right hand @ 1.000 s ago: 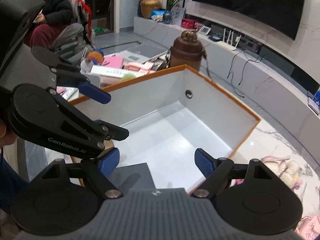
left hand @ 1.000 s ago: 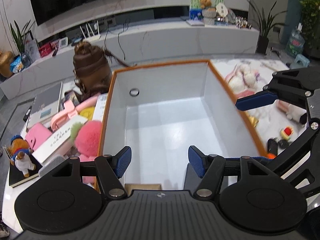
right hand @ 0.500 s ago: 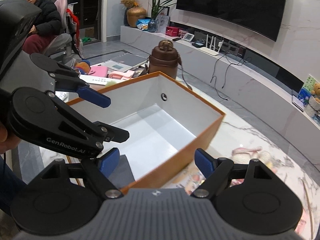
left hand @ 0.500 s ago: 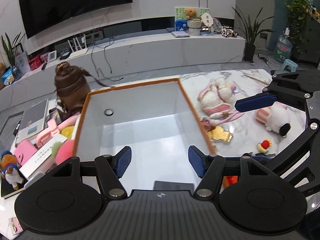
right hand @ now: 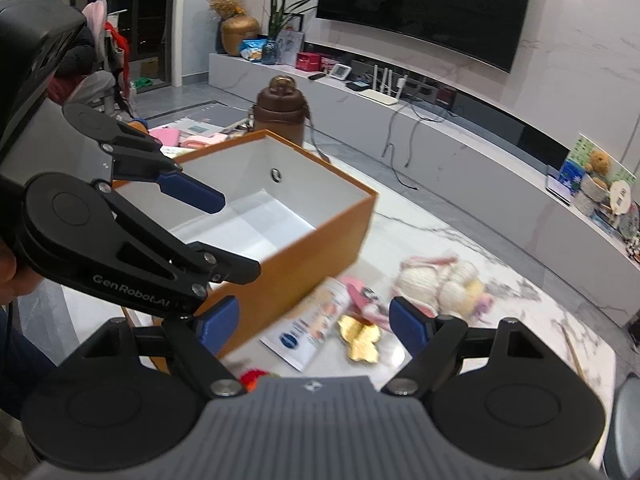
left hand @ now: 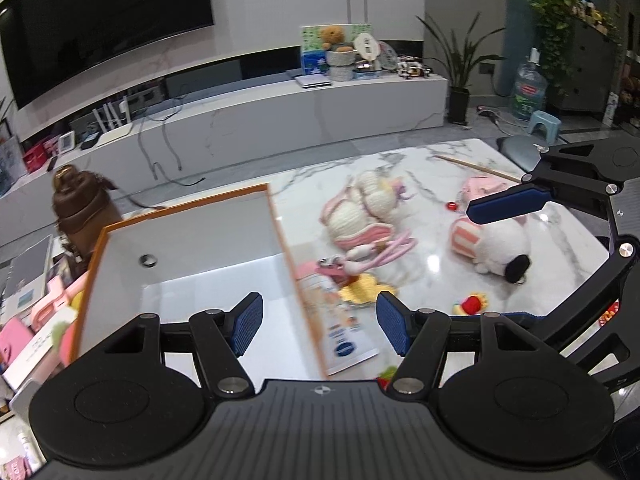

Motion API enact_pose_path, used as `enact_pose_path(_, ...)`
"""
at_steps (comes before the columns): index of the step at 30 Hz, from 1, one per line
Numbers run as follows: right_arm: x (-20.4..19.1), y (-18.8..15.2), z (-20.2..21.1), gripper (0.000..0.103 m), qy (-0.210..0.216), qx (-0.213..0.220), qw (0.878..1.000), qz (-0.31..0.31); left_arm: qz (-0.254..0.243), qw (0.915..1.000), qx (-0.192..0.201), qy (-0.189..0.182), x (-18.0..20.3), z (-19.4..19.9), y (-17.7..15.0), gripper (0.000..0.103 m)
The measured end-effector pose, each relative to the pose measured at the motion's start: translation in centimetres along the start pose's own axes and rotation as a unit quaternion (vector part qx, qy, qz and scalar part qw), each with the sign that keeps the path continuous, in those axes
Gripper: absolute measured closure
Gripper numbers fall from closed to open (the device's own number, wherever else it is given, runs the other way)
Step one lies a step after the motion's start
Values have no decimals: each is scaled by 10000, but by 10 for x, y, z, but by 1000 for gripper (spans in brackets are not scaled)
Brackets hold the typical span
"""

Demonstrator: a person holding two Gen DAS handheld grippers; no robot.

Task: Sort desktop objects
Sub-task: 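Withdraw both tools from the orange box back over the table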

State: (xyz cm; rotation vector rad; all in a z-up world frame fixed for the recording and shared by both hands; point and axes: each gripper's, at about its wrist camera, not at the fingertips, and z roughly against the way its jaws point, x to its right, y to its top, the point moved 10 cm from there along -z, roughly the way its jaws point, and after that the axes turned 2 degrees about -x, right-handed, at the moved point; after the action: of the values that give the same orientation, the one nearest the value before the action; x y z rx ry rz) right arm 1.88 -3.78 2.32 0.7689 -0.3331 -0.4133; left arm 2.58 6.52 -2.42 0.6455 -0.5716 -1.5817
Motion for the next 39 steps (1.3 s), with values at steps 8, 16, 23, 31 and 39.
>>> enact_pose_path(8,26,-29,16,20,-191,-131,9997,-105,-228,9993,-36,-281,41,-13,5,29)
enact_pose_path(16,50,-61,23,20,-283,-275,9988,-289,-438,9984,-108,-352,79,-27,5,29)
enact_pose_path(23,66,-80,24,20,-323,-345,9980,-408,-496,9979,-143,-404,100,-38,6,29)
enact_pose_path(31,80,-103,21,20,-327,-494,9970,-507,-670,9965,-274,-414,122,-56,1,29)
enact_pose_path(39,93,-123,14,19,-327,-638,9956,-603,-769,9951,-383,-489,139,-71,-5,29)
